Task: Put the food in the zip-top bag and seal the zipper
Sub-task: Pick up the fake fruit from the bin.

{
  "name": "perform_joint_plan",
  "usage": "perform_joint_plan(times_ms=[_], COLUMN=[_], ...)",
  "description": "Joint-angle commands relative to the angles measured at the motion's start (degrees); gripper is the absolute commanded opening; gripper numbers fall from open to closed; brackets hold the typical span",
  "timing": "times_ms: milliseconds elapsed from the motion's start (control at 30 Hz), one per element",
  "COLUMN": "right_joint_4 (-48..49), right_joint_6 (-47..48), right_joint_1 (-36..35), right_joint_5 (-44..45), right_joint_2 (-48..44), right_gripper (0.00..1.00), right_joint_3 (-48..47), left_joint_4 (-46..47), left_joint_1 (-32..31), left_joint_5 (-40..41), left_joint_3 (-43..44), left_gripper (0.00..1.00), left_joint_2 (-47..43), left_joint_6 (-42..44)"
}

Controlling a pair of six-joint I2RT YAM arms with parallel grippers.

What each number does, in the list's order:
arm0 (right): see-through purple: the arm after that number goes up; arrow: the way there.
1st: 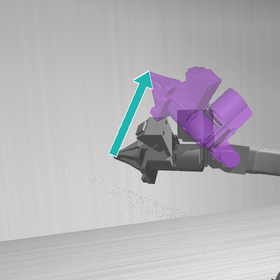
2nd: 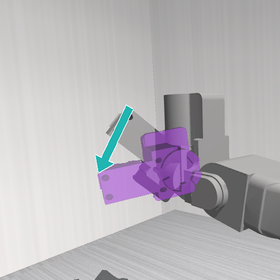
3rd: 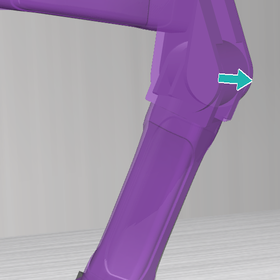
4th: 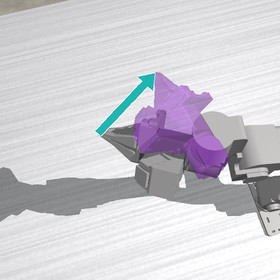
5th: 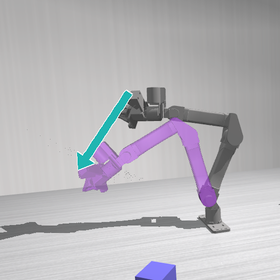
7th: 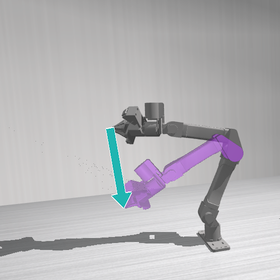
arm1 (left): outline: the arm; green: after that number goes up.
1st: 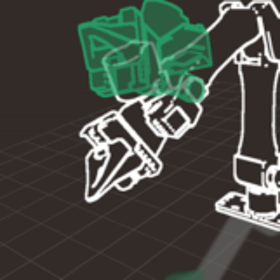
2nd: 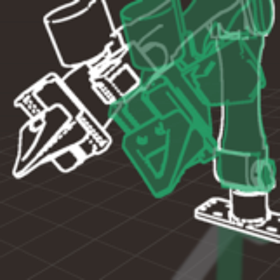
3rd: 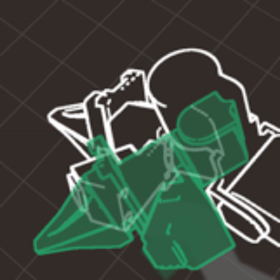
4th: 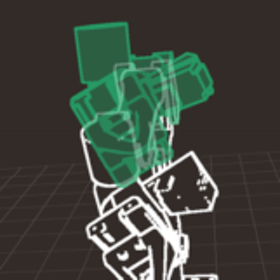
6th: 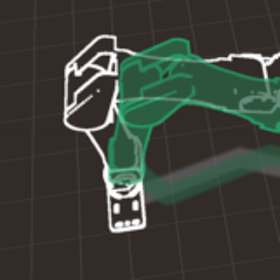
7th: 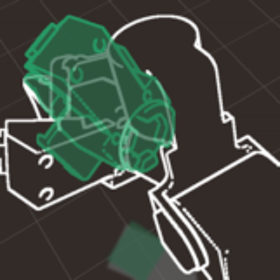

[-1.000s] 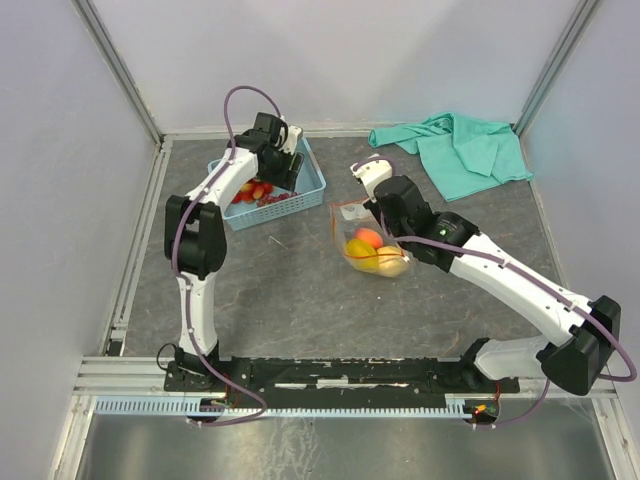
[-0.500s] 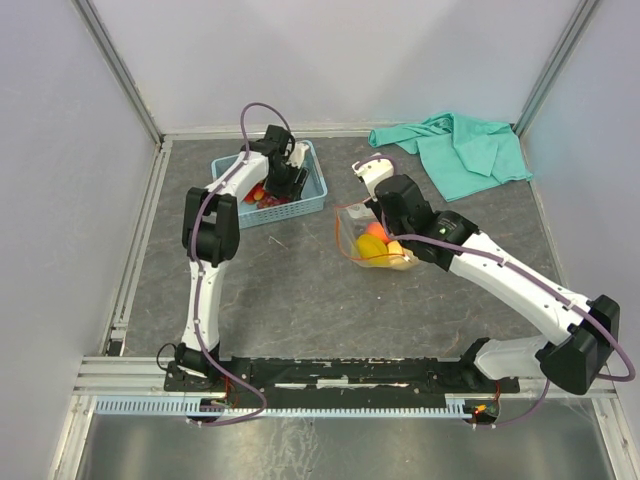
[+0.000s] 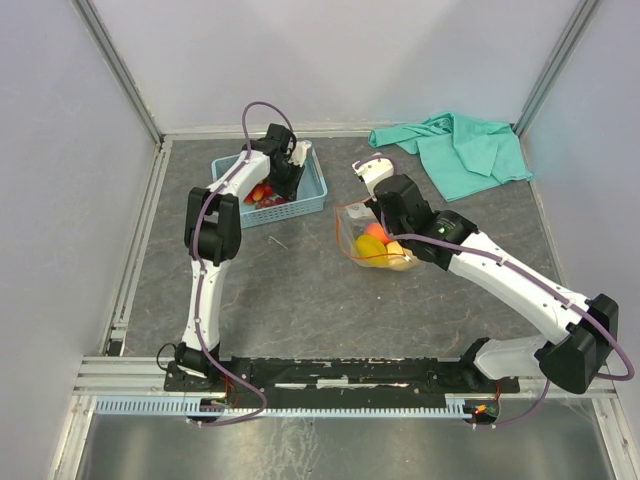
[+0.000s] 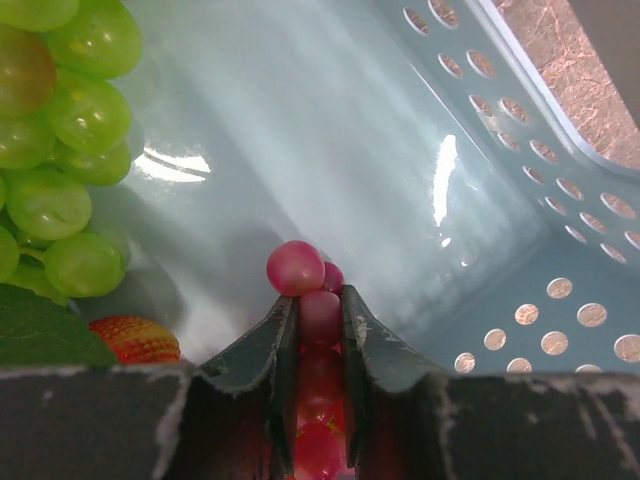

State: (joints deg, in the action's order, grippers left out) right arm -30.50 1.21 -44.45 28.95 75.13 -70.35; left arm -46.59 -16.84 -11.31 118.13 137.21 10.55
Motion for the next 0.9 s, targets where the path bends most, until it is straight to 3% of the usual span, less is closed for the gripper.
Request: perform_joint_plan(times_ms=[0, 100, 600, 867], right_joint_4=[1.75, 1.85, 2.44, 3.89], right_joint_6=[-1.21, -1.51, -4.95, -9.3], right_joint_1=[0.37, 0.37, 0.5, 0.46], right_joint_5=[0.55, 0.47, 0.01, 1.49], right_joint_2=[-0.39, -0.81, -3.21, -3.48], right_gripper=[0.01, 0.01, 0.01, 0.01], right_joint_3=[-0.98, -0.93, 0.11, 0.71], left_joint_4=[-0.84, 0.28, 7.9, 14.5], left_joint_1=[0.05, 0.05, 0.06, -0.1], left_joint_5=[-0.98, 0.07, 9.25, 4.55], left_joint_3=[0.56, -0.01, -6.35, -13.68], left_gripper=[0.13, 0.03, 0.03, 0.03], left_joint_2=[-4.5, -8.55, -24.15, -34.88], left_joint_6=[1.15, -0.18, -6.71, -14.63])
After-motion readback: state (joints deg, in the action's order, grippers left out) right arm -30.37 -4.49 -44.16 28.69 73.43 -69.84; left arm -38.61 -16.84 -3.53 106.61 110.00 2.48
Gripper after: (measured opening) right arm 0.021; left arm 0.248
